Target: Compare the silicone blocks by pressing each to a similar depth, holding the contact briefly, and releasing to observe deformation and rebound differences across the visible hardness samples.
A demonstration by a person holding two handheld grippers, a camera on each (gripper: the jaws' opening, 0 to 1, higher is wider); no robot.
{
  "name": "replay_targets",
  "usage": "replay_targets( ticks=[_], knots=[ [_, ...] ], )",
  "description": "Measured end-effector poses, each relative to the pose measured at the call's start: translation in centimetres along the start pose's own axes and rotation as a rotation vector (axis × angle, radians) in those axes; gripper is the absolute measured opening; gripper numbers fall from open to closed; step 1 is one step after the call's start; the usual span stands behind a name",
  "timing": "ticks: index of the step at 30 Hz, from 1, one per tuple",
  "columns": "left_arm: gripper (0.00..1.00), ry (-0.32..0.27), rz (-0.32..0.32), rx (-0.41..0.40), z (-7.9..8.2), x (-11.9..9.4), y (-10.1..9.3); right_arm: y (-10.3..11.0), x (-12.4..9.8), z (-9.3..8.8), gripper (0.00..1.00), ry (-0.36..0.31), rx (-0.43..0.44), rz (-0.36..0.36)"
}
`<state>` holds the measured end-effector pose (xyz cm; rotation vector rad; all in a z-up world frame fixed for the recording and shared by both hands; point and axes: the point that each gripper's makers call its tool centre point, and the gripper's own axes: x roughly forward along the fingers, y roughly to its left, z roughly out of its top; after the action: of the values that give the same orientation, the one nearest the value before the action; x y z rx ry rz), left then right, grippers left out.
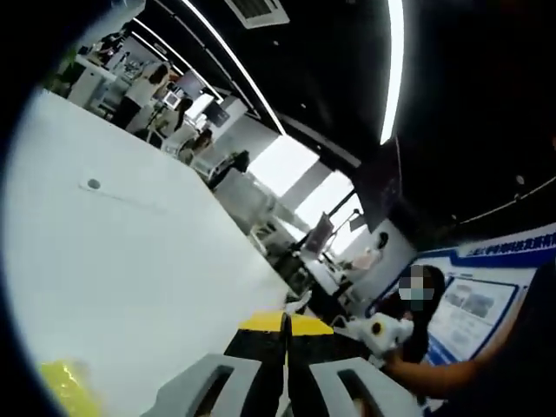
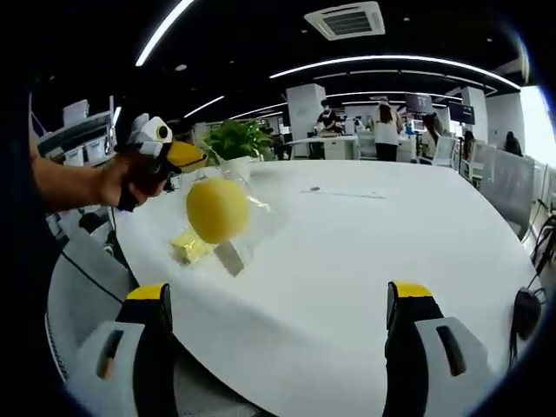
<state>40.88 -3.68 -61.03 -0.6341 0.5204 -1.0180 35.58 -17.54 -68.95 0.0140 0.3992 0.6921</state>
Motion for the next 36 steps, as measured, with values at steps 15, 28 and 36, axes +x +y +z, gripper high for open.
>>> replay_targets(
  ticks=[15, 28, 36],
  knots=[
    [0.00, 0.011, 0.141, -0.057, -2.0, -1.1, 6.6, 1.6, 0.0, -0.3, 0.96, 0.012, 0.005, 0.032],
    [0.00, 0.059, 0.431, 0.074, -3.2, -2.5, 14.5, 2.5, 0.7, -0.4, 0.96, 0.015, 0.028, 0.059],
    [0.00, 0.085, 0.510, 0.053, -4.7, -2.3, 16.4, 3.0, 1.2, -0.9, 0.96, 0.031, 0.023, 0.065]
  ],
)
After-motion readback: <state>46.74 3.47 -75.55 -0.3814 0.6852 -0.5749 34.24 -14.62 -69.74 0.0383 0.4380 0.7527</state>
